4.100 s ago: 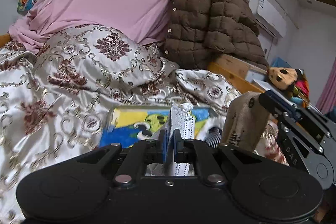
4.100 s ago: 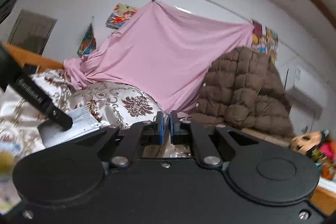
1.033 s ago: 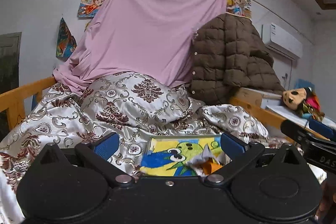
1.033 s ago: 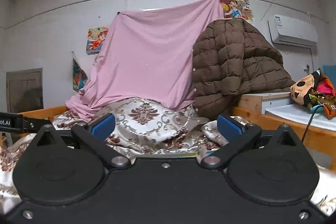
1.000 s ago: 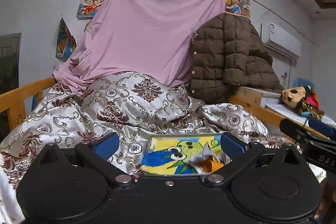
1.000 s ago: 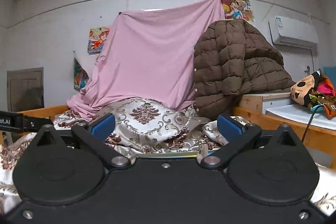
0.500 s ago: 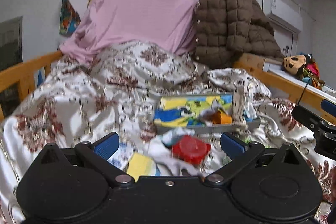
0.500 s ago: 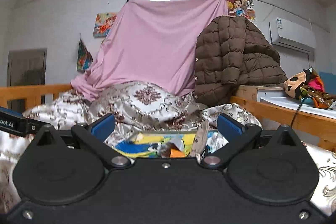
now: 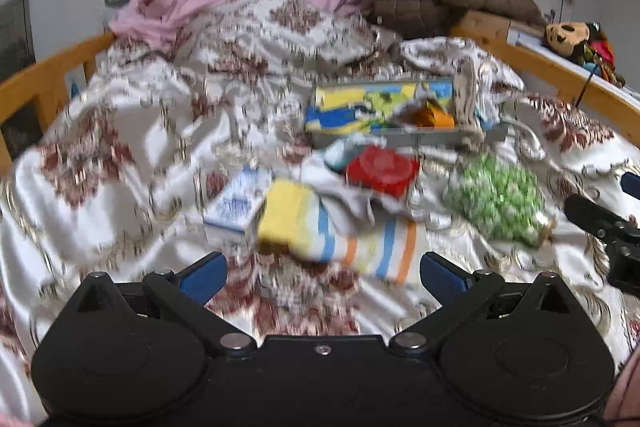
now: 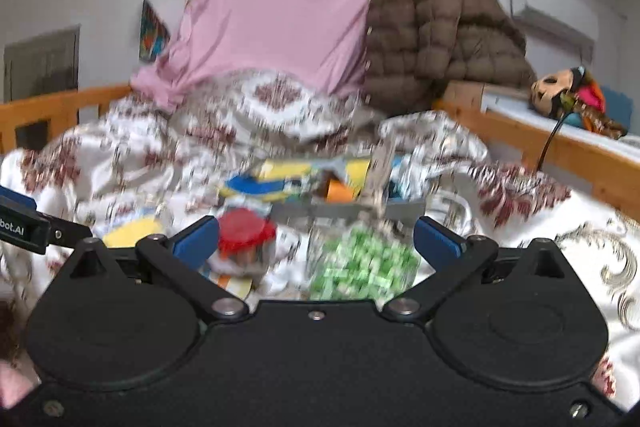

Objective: Organize soft objects
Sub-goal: 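Move both tools back toward the pile of items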

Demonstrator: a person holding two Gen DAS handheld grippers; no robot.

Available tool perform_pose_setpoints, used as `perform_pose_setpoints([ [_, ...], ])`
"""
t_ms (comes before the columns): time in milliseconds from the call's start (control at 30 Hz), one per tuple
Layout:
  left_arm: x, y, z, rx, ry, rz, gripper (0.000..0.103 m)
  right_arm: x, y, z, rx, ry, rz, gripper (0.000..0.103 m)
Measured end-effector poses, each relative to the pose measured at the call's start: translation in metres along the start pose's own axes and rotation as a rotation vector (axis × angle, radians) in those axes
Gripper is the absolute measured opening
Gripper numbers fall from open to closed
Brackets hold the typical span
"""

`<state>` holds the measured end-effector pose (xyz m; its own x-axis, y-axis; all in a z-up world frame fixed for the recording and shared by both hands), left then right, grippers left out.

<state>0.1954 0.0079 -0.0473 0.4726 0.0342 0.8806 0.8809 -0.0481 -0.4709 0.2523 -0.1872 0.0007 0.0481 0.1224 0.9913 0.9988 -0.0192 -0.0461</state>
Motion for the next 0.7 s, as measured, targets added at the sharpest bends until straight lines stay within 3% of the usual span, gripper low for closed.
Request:
perform_pose_setpoints([
  [433, -0.024, 0.014, 0.017, 0.071, -0.06, 0.131, 0.102, -0.039, 0.035, 0.022, 0.055, -0.062, 0.247, 0.102],
  [700, -0.019, 0.032, 0.028, 0.019, -0.185, 0.197, 0.102, -0.055, 0.047, 0.043, 0.118, -0.122, 0.277, 0.102],
])
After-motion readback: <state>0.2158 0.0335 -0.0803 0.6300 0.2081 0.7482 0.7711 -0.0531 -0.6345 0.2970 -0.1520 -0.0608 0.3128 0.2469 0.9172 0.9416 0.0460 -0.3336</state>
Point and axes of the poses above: each gripper's, at about its wrist camera, not at the fingertips, and y roughly the way its jaws point, z to its left, x to its top, the point moved 9 cm from there along y, roughly the way its jaws point, and after that the axes turned 9 degrees about -z, right-handed, at the moved point
